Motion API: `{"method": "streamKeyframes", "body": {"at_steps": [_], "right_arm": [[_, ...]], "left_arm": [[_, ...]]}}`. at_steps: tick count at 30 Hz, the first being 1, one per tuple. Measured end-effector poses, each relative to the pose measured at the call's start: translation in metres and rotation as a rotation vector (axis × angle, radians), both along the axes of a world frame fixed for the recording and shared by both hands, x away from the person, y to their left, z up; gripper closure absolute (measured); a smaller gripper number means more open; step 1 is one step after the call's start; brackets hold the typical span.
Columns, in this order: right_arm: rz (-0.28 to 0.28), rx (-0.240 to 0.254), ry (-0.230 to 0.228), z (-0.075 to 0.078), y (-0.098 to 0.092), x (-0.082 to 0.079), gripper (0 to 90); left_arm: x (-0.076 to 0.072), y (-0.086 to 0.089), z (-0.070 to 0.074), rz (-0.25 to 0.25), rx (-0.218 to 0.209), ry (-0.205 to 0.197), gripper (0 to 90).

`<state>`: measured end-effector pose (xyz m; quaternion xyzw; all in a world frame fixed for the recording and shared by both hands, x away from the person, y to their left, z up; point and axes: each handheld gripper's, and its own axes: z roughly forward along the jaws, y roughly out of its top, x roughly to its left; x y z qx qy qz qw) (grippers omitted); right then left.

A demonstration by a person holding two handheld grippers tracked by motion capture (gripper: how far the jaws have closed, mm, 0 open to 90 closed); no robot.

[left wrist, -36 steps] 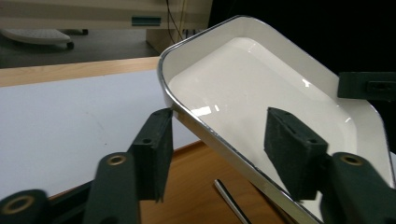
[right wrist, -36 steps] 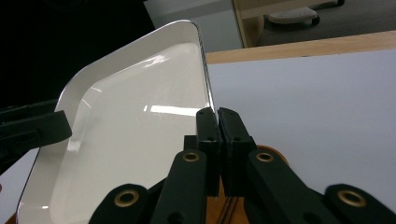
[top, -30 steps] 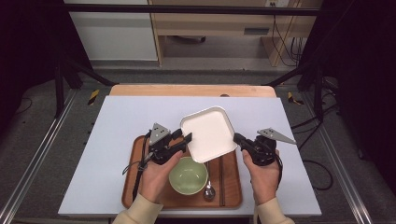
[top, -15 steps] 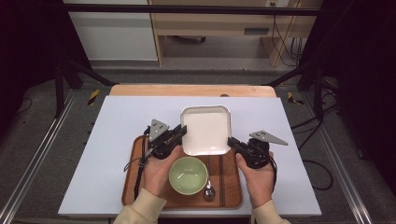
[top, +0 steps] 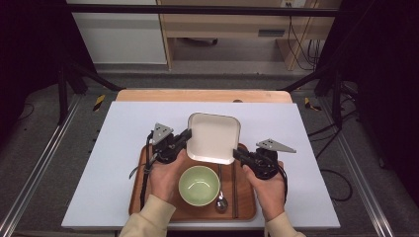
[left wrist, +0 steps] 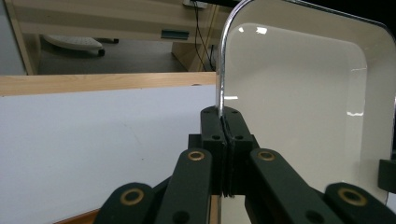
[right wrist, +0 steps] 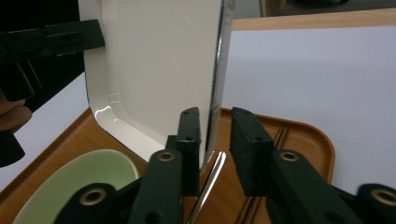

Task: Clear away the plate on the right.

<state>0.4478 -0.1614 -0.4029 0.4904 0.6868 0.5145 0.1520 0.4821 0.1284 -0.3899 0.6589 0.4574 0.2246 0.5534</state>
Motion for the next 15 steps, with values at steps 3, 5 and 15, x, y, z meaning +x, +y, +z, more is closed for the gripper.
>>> {"method": "streamKeyframes", "body": {"at_steps": [3,5,15], "right_arm": [[-0.011,-0.010,-0.022,0.001,-0.002,0.000,56.8],[-0.013,-0.014,-0.034,0.002,-0.004,0.001,49.8],[-0.020,-0.053,-0.129,0.006,-0.008,0.000,23.2]], "left_arm": [[0.001,0.005,0.001,0.011,-0.001,-0.003,88.8],[0.001,0.009,0.003,0.021,-0.001,-0.008,88.8],[0.000,0.028,0.009,0.060,0.006,-0.022,88.8]]}}
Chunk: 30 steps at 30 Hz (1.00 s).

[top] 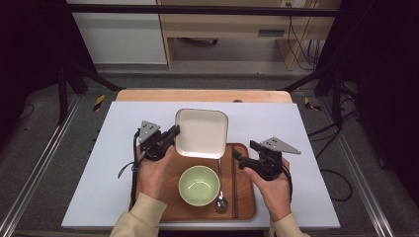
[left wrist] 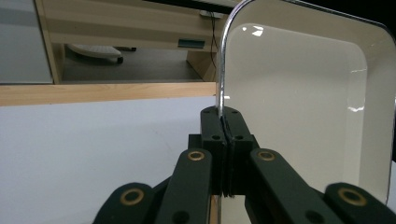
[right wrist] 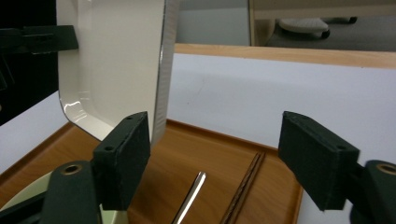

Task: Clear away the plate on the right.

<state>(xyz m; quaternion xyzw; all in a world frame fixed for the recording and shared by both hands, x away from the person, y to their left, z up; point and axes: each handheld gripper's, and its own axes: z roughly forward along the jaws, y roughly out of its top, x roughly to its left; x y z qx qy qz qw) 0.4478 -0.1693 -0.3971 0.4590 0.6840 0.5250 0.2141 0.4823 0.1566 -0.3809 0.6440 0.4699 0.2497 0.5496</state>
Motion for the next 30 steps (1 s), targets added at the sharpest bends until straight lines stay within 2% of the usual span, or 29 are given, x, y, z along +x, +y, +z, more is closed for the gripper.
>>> {"method": "streamKeyframes", "body": {"at_steps": [2,7,14,16,24,30], "right_arm": [[-0.004,0.006,-0.016,0.000,-0.002,0.000,19.9],[-0.018,-0.015,-0.053,0.000,-0.007,0.000,13.1],[-0.056,-0.054,-0.078,-0.003,-0.024,-0.004,15.9],[-0.047,-0.062,-0.077,-0.005,-0.032,-0.005,22.0],[-0.067,-0.101,-0.087,-0.011,-0.057,-0.010,21.9],[-0.099,-0.098,-0.083,-0.016,-0.077,-0.014,20.4]], "left_arm": [[0.000,0.004,0.001,0.007,0.000,-0.001,88.8],[-0.001,0.011,0.003,0.022,0.000,-0.006,88.8],[-0.005,0.022,0.006,0.036,-0.003,-0.007,88.8],[-0.006,0.026,0.006,0.042,-0.002,-0.008,88.8],[-0.009,0.045,0.007,0.071,-0.010,-0.002,88.8],[-0.015,0.060,0.008,0.093,-0.012,0.002,88.8]]}}
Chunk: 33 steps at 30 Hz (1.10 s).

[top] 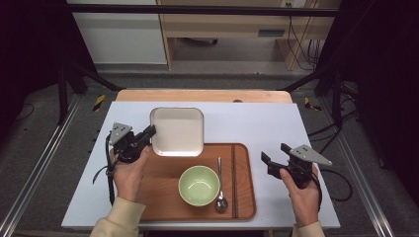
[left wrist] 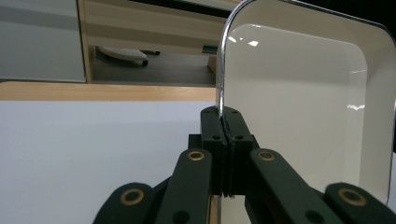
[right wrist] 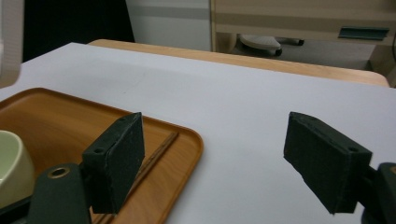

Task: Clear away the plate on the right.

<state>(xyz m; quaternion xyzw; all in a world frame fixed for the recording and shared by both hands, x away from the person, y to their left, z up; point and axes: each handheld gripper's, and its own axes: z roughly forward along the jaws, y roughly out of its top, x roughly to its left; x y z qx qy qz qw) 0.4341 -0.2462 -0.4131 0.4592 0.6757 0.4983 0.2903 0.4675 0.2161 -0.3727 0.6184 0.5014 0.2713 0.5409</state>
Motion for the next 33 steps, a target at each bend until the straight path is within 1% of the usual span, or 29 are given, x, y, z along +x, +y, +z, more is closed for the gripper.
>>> {"method": "streamKeyframes", "body": {"at_steps": [1,4,5,7,8,10,14,17,22,28,33], "right_arm": [[-0.004,0.003,-0.002,0.000,-0.002,-0.001,20.1],[-0.030,-0.016,-0.007,-0.002,-0.010,-0.003,19.7],[-0.033,-0.024,-0.017,-0.003,-0.012,-0.004,19.0],[-0.034,-0.030,-0.016,-0.004,-0.017,-0.005,16.6],[-0.043,-0.037,-0.015,-0.005,-0.019,-0.006,16.1],[-0.054,-0.036,-0.009,-0.006,-0.023,-0.007,15.4],[-0.073,-0.043,-0.012,-0.009,-0.032,-0.008,14.2],[-0.088,-0.042,-0.016,-0.010,-0.037,-0.010,13.0],[-0.108,-0.044,-0.025,-0.012,-0.044,-0.011,11.5],[-0.128,-0.041,-0.016,-0.016,-0.050,-0.011,11.3],[-0.137,-0.046,-0.009,-0.018,-0.052,-0.011,11.3]], "left_arm": [[-0.001,0.003,0.000,0.004,0.000,0.001,88.8],[-0.004,0.009,0.000,0.014,-0.001,0.002,88.8],[-0.005,0.012,0.000,0.018,-0.004,0.003,88.8],[-0.008,0.016,0.000,0.022,-0.002,0.008,88.8],[-0.009,0.017,0.000,0.024,-0.002,0.008,88.8],[-0.012,0.021,-0.001,0.027,-0.007,0.009,88.8],[-0.016,0.027,-0.003,0.036,-0.015,0.012,88.8],[-0.018,0.032,-0.005,0.043,-0.011,0.020,88.8],[-0.021,0.038,-0.009,0.052,0.001,0.046,88.8],[-0.023,0.048,-0.013,0.064,0.014,0.088,88.8],[-0.024,0.056,-0.017,0.079,0.028,0.108,88.8]]}}
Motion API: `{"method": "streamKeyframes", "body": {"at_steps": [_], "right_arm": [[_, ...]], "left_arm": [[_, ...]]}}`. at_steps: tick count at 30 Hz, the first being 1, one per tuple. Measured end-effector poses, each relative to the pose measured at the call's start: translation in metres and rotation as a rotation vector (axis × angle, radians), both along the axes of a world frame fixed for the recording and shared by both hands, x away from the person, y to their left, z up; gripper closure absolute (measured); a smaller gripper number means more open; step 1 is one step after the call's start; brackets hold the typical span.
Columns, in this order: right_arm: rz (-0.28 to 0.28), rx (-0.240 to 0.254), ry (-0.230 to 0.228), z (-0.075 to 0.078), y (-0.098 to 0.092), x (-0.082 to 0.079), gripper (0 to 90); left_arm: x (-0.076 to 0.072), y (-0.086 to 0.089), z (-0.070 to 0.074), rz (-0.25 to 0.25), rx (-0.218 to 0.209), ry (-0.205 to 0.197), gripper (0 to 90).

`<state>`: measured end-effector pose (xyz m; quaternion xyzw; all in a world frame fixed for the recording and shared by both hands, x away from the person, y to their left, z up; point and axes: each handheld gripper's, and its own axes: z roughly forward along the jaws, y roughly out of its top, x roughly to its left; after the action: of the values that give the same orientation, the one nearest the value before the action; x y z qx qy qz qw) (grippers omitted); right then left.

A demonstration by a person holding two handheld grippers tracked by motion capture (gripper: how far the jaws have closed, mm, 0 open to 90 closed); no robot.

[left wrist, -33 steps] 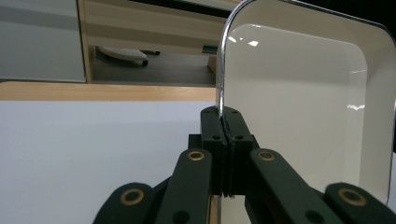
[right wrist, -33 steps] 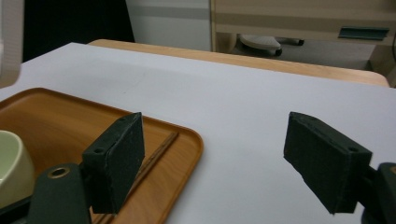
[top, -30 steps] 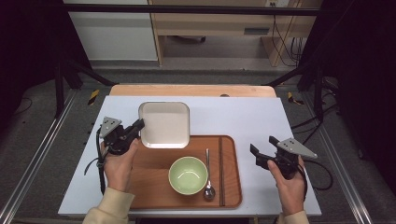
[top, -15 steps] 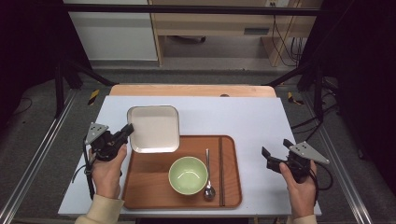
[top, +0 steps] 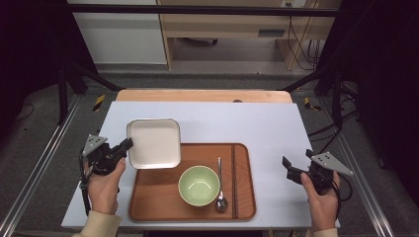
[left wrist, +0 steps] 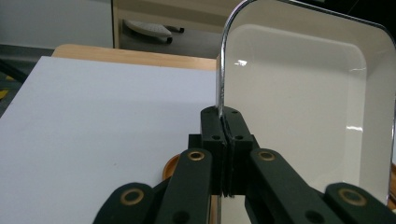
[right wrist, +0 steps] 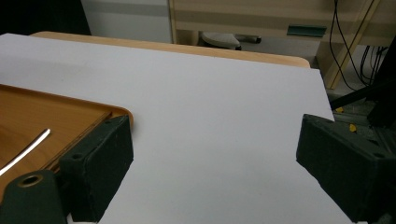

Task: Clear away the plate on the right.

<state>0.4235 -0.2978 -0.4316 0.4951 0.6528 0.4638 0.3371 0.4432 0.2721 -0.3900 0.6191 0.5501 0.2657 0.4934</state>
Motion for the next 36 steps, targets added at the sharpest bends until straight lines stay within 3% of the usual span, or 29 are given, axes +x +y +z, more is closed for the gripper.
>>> {"method": "streamKeyframes", "body": {"at_steps": [14,25,36], "right_arm": [[0.001,-0.014,0.015,-0.002,0.001,0.001,11.2],[0.006,-0.018,0.023,-0.003,0.002,0.001,10.9],[0.013,-0.019,0.022,-0.001,0.003,0.001,11.0]], "left_arm": [[-0.009,0.013,-0.017,0.012,0.006,0.069,88.8],[-0.024,0.011,-0.037,-0.006,-0.009,0.123,88.8],[-0.028,0.006,-0.050,-0.028,-0.017,0.169,88.6]]}}
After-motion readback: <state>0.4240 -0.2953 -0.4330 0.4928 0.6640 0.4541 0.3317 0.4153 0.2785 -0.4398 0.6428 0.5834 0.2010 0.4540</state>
